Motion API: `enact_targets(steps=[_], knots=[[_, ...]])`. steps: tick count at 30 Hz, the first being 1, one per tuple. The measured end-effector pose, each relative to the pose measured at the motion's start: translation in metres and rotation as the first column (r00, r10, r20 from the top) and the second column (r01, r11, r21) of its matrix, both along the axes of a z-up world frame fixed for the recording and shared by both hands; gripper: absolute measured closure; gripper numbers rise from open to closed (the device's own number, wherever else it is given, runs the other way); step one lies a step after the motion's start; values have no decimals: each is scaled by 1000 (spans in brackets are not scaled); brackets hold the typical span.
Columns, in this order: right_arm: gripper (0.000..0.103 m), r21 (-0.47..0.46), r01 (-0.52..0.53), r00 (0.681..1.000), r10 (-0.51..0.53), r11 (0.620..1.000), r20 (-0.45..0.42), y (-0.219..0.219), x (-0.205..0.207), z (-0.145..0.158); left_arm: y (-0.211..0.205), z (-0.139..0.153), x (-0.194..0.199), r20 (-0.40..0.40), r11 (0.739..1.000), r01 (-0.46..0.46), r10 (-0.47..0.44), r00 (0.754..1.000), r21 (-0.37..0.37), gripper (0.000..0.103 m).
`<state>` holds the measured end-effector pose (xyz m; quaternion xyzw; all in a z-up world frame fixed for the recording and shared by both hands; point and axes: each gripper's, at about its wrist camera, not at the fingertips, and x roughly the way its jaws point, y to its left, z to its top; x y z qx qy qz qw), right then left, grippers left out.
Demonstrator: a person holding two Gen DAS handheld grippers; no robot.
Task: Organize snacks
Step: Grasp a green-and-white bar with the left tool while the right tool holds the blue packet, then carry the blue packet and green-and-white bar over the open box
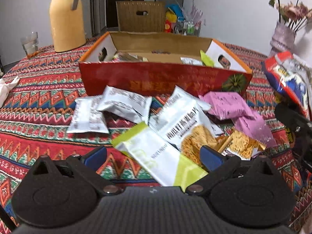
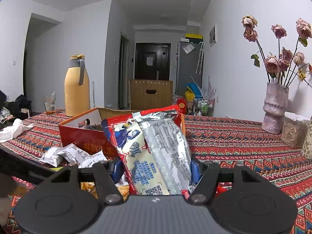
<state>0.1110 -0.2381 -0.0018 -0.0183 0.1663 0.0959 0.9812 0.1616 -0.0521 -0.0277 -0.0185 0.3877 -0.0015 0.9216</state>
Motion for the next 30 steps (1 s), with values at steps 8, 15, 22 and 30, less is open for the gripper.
enact_targets(steps=[8,15,22,30], knots=[[39,17,-10,1000,10,1000,-7,-4,-1,-3,0,-10,-1,-40,999,-23,24,999,32,0],[39,21,-16,1000,17,1000,-16,-4,-1,-5,16,-15,-8,-65,999,-41,44,997,36,4],[39,16,-21,999,21,1000,-25,0,-2,-7,24,-10,-14,-32,999,-47,48,998,22,27],[39,3,-21,999,21,1000,-32,4,-7,-8,20,-10,-19,9,999,-14,14,1000,47,63]])
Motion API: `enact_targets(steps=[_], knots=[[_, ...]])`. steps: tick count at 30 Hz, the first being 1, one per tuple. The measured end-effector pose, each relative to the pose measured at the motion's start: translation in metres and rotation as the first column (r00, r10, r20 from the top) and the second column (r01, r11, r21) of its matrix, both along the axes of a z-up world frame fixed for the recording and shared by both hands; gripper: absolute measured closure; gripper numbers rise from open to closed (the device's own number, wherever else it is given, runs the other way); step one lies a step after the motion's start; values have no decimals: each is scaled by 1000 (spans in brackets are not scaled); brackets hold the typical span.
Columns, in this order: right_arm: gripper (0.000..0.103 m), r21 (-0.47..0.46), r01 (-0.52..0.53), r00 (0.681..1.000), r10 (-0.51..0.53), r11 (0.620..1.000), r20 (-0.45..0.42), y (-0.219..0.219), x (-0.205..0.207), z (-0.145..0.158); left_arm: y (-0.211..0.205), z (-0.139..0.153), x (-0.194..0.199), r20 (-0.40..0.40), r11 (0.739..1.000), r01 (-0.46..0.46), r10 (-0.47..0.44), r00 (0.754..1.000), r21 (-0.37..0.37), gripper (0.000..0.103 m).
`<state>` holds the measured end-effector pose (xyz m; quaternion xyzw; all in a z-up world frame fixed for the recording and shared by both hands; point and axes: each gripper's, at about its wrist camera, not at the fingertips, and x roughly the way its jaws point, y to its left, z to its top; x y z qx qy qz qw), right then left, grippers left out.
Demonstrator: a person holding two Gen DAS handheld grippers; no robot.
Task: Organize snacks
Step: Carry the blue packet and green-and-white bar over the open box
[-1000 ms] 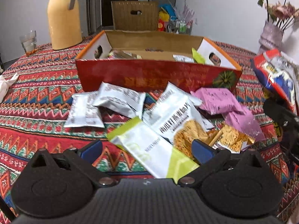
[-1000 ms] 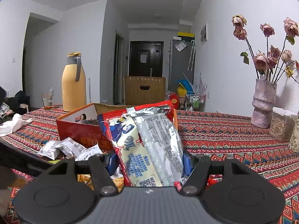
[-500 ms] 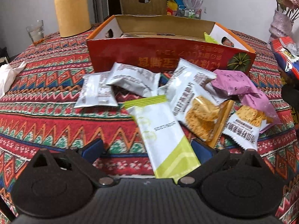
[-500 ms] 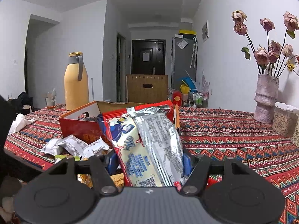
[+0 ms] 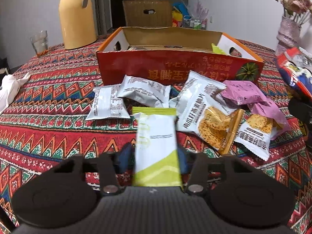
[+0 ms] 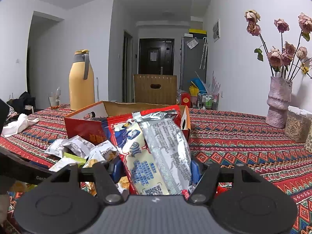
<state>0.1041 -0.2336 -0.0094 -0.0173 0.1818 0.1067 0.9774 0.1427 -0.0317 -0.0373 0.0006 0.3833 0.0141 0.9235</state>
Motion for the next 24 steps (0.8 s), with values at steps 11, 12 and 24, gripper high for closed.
enact_targets(steps=[11,12,24], knots=[[39,-17,-8,1000,8,1000,9,4,-10,5,0,4,-13,30,1000,25,-26,999,8,65],[39,-18,-7,1000,7,1000,10,4,-11,5,1,5,-14,35,1000,28,-28,999,6,65],[39,-31,2,999,-1,1000,35,7,-13,13,3,43,-18,145,998,56,-55,988,-2,65]])
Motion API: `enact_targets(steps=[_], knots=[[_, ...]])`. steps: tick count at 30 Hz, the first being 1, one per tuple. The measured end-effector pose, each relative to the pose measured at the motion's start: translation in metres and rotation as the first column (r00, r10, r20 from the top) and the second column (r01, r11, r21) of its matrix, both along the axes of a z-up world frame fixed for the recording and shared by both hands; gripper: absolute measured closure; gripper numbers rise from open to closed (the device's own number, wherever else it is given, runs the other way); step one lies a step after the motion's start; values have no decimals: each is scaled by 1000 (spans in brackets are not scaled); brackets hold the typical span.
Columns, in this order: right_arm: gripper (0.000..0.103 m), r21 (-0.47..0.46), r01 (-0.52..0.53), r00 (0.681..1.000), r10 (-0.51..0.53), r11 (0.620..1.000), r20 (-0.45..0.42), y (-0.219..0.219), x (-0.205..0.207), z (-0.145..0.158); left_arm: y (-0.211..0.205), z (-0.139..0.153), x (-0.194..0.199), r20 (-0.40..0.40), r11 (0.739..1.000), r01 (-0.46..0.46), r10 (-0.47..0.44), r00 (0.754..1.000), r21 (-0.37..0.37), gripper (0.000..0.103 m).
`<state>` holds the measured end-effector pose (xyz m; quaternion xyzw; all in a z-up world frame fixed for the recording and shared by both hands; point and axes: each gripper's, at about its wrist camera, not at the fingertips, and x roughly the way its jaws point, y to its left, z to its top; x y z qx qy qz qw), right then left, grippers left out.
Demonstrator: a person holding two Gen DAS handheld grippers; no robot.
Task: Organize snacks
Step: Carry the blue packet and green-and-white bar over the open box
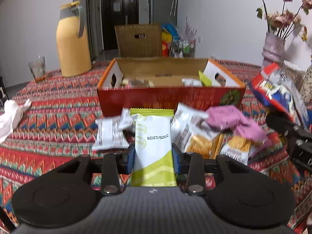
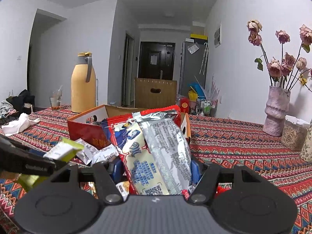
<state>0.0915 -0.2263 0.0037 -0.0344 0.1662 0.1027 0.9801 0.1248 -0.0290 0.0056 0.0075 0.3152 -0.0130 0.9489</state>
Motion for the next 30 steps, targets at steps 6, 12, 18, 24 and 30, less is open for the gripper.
enact_targets(steps=[6,12,18,24,30], knots=[[39,-12,1,1000,0,1000,27,3,10,8,2,29,18,63,1000,3,-3,998,-11,65],[39,-25,8,998,-6,1000,69,7,32,22,1,52,41,114,1000,-2,4,993,-12,65],[39,-32,-1,995,4,999,95,14,62,33,3,67,70,148,1000,-11,14,989,-20,65],[39,-36,-13,994,17,999,110,26,104,46,7,75,106,158,999,-28,34,987,-43,65],[39,-37,-14,994,18,999,104,39,151,52,12,69,149,135,996,-52,61,989,-66,65]])
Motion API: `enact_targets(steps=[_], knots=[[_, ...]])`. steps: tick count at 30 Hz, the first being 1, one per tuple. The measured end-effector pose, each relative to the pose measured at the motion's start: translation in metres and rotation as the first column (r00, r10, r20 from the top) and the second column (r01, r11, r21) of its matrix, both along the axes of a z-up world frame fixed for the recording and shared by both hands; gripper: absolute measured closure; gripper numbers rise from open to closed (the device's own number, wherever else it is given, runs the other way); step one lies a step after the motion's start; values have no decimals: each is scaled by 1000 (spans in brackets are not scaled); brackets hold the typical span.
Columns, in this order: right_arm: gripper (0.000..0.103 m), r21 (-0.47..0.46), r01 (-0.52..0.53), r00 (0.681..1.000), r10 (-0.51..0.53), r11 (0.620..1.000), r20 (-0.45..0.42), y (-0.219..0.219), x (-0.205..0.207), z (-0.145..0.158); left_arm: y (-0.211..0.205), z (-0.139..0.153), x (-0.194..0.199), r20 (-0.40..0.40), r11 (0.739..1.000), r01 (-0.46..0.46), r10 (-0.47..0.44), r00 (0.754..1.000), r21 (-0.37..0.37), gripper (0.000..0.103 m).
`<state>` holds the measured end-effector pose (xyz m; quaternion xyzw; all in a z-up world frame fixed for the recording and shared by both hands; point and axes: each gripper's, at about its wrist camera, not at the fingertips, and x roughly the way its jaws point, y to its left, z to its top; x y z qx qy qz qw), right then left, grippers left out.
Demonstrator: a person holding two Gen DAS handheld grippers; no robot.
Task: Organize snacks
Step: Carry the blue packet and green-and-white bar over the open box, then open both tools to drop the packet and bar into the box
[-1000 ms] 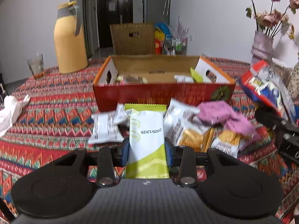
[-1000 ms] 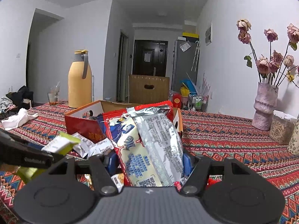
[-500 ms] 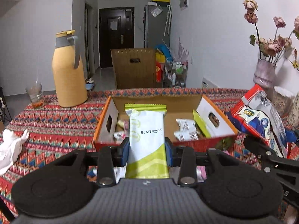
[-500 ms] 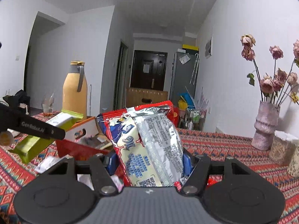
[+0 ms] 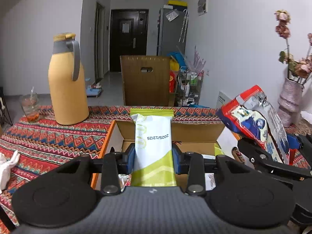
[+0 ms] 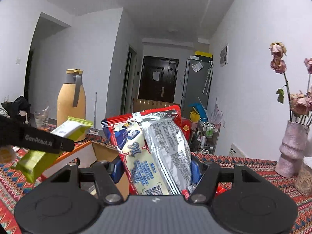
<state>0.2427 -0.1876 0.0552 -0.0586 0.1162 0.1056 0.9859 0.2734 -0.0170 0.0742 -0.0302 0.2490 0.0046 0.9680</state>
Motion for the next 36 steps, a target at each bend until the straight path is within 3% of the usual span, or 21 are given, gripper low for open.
enact_targets(steps=[7,17,19,21,22,23,24,36], knots=[[39,46,13,998,-10,999,-59,5,53,-17,6,-28,37,-20,999,-35,35,999,-15,65],[38,79,-17,987,29,997,-158,5,82,-58,7,-59,51,-60,1000,-2,1,998,-5,63],[37,77,-12,981,27,997,-190,6,84,-62,11,-60,50,-63,1000,-9,8,998,-16,58],[22,88,4,977,15,996,-214,-1,84,-64,15,-59,48,-56,999,-21,19,998,-33,33],[8,97,13,975,8,995,-220,-3,85,-64,16,-58,46,-49,999,-32,30,998,-33,23],[0,107,27,974,-2,994,-225,-5,85,-65,17,-56,44,-43,998,-45,43,998,-34,6],[0,115,41,973,-13,992,-229,-8,85,-65,17,-55,43,-34,998,-59,58,998,-33,0],[0,160,73,974,-35,984,-225,-20,78,-53,22,-44,37,-29,995,-86,85,996,-52,0]])
